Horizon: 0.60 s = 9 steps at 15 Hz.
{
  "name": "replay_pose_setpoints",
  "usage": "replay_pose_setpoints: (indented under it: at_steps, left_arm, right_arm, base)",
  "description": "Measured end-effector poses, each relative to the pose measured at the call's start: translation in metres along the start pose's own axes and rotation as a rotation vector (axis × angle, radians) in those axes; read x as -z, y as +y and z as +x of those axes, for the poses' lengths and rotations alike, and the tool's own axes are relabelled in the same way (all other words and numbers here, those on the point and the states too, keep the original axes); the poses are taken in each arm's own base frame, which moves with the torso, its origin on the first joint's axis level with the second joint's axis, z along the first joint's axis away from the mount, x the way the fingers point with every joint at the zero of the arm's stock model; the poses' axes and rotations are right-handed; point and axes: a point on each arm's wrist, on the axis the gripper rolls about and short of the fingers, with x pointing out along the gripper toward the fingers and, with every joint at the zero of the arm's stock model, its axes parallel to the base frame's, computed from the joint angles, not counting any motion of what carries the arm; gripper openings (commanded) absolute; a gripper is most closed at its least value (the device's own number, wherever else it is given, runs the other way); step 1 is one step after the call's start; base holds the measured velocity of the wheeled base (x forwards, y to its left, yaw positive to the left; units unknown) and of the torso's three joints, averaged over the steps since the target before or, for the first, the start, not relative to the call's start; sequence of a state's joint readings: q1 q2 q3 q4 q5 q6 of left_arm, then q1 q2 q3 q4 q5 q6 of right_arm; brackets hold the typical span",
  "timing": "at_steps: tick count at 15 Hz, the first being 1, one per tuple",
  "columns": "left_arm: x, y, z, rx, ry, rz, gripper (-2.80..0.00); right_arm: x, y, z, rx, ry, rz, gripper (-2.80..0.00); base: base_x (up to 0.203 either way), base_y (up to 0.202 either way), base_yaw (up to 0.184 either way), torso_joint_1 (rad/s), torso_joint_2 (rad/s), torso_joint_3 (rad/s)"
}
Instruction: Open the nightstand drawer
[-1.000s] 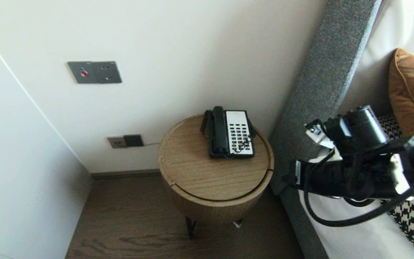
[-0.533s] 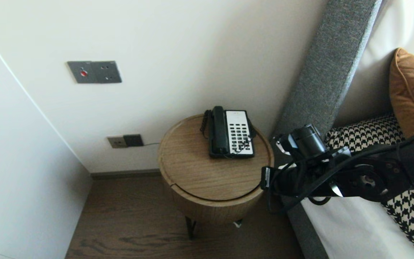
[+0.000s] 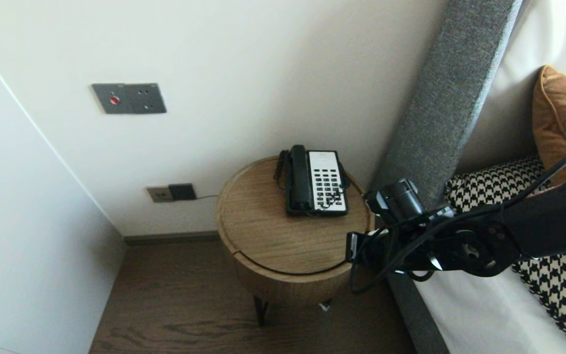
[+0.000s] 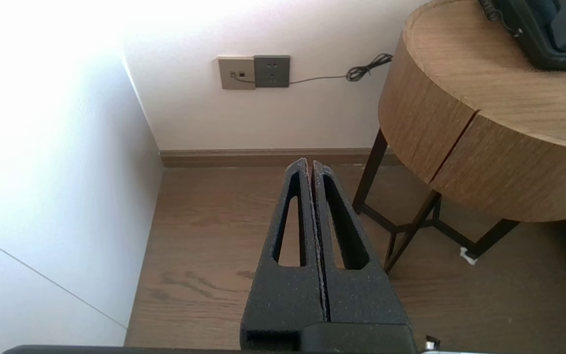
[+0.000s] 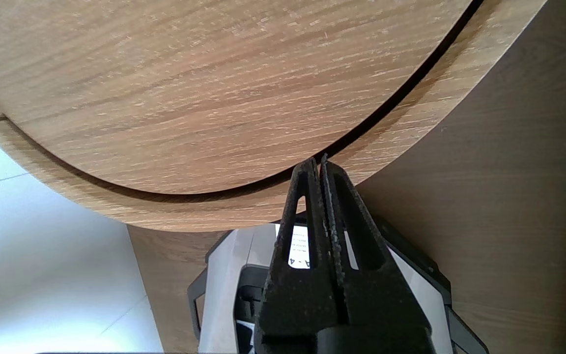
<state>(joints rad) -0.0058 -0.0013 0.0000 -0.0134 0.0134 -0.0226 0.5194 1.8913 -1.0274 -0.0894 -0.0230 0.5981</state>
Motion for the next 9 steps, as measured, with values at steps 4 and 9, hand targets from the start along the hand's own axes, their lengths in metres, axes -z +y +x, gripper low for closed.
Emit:
replay_pose_setpoints:
  at_steps: [4,9]
  left_arm:
    - [0.0,0.0,0.0,0.001,0.0,0.0,-2.8]
    - [0.0,0.0,0.0,0.0,0.001,0.0,-2.8]
  right_arm:
    - [0.002,-0.001,0.006,0.005,0.008,0.0,-2.8]
    - [0.005,-0.003,0.014,0.019,0.026,-0.001,-2.8]
  base:
    - [0.0,0.0,0.0,0.0,0.0,0.0]
    - [0.0,0.0,0.0,0.0,0.0,0.0]
